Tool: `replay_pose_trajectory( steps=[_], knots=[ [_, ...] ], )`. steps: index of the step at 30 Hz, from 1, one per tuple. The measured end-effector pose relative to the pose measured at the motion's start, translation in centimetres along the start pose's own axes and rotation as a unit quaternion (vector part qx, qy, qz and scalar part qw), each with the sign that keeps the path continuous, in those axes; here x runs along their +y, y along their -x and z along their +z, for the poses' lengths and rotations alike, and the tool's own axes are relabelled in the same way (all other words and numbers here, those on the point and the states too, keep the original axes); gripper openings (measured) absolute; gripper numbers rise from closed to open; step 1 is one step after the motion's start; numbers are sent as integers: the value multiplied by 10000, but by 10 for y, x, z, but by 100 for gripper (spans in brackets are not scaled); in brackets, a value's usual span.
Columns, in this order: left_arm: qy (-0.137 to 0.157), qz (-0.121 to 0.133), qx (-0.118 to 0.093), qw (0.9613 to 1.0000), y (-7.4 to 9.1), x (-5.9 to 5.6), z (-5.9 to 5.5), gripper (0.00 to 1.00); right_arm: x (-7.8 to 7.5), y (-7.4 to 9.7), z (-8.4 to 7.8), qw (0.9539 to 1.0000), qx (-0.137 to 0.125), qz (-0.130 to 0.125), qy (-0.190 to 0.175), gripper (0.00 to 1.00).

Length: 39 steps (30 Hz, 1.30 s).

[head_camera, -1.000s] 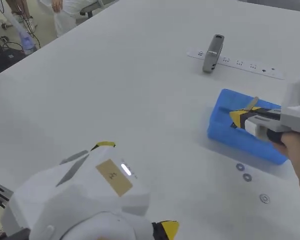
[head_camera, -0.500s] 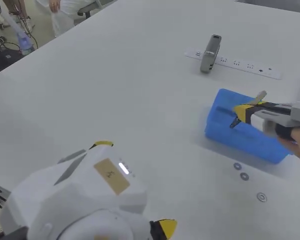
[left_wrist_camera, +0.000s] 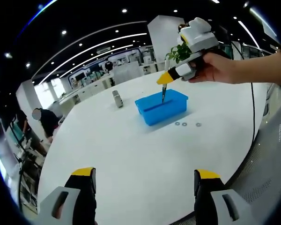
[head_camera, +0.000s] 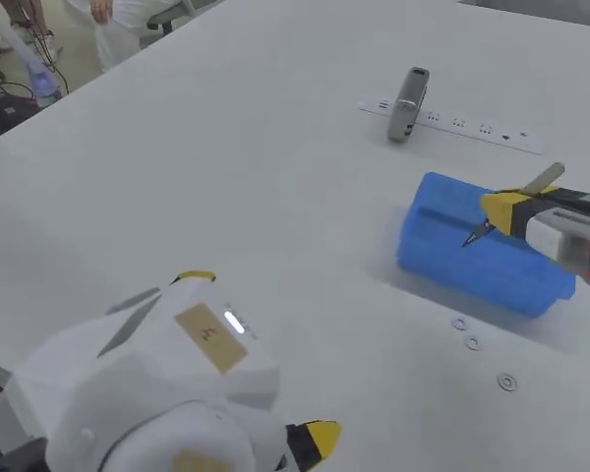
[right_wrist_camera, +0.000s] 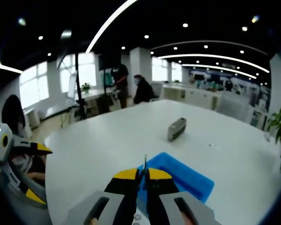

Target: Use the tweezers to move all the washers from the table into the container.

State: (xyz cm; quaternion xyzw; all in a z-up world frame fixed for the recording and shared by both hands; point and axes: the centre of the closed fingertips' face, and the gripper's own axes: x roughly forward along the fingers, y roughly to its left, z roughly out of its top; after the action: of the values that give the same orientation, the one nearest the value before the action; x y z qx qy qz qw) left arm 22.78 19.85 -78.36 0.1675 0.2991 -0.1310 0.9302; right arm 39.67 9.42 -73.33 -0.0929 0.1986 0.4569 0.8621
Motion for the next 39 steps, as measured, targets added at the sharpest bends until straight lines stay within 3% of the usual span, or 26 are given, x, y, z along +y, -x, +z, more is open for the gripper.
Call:
replay_pose_trajectory(
  steps=[9, 21, 39],
  knots=[
    [-23, 24, 18, 10000, 0, 1, 0, 88, 12, 5, -37, 9992, 395, 32, 59, 2],
    [-24, 29, 19, 10000, 0, 1, 0, 88, 14, -1, -62, 9980, 633, -14, 46, 2],
    [-50, 16, 73, 10000, -1, 0, -2, 87, 11, -5, -76, 9966, 807, -86, 149, 2]
  ],
)
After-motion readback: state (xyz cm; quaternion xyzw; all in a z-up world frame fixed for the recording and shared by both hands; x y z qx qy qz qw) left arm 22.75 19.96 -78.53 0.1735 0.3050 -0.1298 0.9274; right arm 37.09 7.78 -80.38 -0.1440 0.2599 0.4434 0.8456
